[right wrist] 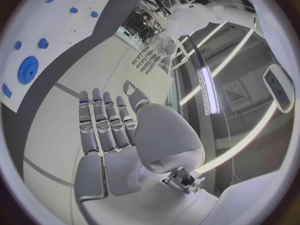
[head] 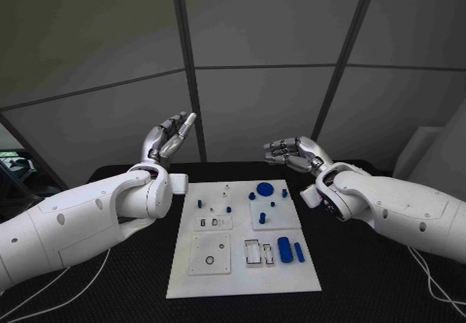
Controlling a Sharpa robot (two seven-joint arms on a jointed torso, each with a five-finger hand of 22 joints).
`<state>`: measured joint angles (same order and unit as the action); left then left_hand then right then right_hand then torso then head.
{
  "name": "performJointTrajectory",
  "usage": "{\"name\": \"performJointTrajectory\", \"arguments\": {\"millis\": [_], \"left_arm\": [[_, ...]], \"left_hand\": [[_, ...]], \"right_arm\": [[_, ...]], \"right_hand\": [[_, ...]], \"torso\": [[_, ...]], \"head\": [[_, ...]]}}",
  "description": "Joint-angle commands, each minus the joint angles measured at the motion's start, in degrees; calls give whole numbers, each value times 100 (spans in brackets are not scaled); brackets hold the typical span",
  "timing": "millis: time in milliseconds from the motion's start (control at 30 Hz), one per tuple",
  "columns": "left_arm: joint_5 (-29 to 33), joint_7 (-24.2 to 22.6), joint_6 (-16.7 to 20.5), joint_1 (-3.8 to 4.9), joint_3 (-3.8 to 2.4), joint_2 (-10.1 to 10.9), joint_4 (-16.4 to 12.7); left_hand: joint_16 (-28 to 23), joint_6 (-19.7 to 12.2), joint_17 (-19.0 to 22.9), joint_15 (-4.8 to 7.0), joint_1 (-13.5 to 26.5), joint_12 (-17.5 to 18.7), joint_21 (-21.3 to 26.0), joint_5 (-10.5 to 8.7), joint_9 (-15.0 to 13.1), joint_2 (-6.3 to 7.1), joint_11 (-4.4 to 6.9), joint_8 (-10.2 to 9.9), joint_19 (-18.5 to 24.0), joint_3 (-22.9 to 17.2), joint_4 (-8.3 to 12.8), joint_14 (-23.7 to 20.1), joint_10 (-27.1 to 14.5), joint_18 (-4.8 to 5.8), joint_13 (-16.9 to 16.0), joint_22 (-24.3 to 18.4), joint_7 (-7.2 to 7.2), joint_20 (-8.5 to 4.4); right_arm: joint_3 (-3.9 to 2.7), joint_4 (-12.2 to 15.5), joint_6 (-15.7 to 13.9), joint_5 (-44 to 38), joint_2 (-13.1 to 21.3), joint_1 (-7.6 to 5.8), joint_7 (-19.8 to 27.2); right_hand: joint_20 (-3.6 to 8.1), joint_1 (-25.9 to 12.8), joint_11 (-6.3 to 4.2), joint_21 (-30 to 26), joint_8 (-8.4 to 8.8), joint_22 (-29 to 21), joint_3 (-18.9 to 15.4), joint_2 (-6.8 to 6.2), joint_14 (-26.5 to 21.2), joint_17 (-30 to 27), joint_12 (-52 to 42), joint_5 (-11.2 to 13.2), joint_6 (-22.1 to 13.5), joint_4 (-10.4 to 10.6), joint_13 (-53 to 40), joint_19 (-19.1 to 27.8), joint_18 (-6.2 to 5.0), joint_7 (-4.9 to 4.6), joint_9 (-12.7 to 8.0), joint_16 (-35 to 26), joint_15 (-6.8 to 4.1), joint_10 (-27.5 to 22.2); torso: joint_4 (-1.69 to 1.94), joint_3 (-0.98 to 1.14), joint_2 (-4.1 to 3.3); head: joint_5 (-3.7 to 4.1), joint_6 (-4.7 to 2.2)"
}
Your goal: Assemble the parts on the task board
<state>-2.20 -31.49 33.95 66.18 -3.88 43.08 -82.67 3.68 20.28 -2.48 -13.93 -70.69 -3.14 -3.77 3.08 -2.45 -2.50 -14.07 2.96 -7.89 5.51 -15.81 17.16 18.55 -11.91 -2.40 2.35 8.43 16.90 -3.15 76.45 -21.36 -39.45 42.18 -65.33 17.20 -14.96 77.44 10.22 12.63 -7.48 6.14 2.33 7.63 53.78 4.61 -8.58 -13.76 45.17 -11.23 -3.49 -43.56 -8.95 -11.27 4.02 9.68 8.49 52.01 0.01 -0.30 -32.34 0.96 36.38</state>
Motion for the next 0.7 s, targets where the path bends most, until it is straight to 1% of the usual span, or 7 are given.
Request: {"name": "performJointTrajectory", "arguments": {"millis": [33,133,267,400,500,567,700], "left_arm": [[-243,81,-343,8,-3,83,-119],[-252,164,-388,6,-3,196,-262],[-257,256,-468,5,-4,327,-483],[-259,261,-494,5,-4,408,-681],[-260,217,-423,4,-4,471,-826],[-260,198,-399,2,-4,517,-921],[-260,189,-407,-5,-4,585,-1051]], "left_hand": [[155,263,-57,-79,-142,-118,-261,17,-17,14,-181,39,-496,-49,16,571,591,560,-41,134,682,5],[339,467,-102,-72,-207,-167,-562,15,-23,-1,-199,48,-1059,-60,13,1143,867,582,-46,274,644,-9],[479,619,-123,-18,-237,-174,-851,16,-29,-17,-117,52,-1600,-51,4,1519,959,535,-47,398,727,-16],[583,719,-141,18,-260,-172,-1056,15,-34,-36,-89,51,-1981,-40,4,1786,1015,501,-51,480,729,-18],[715,1066,-156,49,-288,-287,-1178,16,-64,-52,-91,105,-2196,-17,9,2040,1472,469,-89,513,769,-21],[752,1197,-153,66,-294,-330,-1221,17,-71,-58,-77,120,-2268,-1,9,2105,1652,449,-98,521,775,-25],[765,1264,-151,73,-304,-348,-1238,16,-74,-62,-70,128,-2296,4,14,2130,1727,442,-102,523,769,-26]], "right_arm": [[-5,-87,425,-2211,-59,-98,-530],[-6,-171,591,-2978,-105,-201,-831],[-8,-271,857,-4099,-192,-339,-1491],[-8,-268,929,-4952,-252,-405,-1900],[-9,-199,971,-5433,-275,-426,-2103],[-9,-166,1010,-5699,-303,-434,-2202],[-9,-142,1053,-5933,-344,-441,-2286]], "right_hand": [[309,-172,-231,399,-31,91,453,-226,1543,137,88,47,994,-410,-2,-937,-169,0,-13,227,-383,1019],[385,-303,-268,463,44,91,630,-302,1790,140,212,62,1110,-493,-2,-1105,-169,31,-23,151,-441,1166],[390,-598,-311,487,129,69,580,-580,2024,165,313,115,1162,-423,-17,-1240,-170,107,-19,104,-485,1234],[620,-560,-421,803,174,186,631,-692,2702,361,360,126,1258,-424,-28,-1813,-176,198,-15,371,-663,1333],[831,-523,-493,1097,227,317,658,-782,3185,606,365,117,1310,-399,-32,-2202,-166,269,-16,712,-766,1409],[915,-501,-530,1286,255,412,692,-803,3276,790,349,111,1344,-374,-35,-2385,-160,302,-15,976,-815,1493],[998,-492,-534,1780,335,697,784,-895,3255,1535,378,110,1406,-273,-34,-2597,-126,325,-17,2268,-876,1489]], "torso": [[18,1,-107],[35,-8,-181],[82,-13,-325],[124,-27,-440],[143,-28,-537],[148,-31,-591],[159,-49,-693]], "head": [[-21,7],[-1,5],[16,-56],[17,-44],[28,-68],[37,-72],[77,-74]]}}
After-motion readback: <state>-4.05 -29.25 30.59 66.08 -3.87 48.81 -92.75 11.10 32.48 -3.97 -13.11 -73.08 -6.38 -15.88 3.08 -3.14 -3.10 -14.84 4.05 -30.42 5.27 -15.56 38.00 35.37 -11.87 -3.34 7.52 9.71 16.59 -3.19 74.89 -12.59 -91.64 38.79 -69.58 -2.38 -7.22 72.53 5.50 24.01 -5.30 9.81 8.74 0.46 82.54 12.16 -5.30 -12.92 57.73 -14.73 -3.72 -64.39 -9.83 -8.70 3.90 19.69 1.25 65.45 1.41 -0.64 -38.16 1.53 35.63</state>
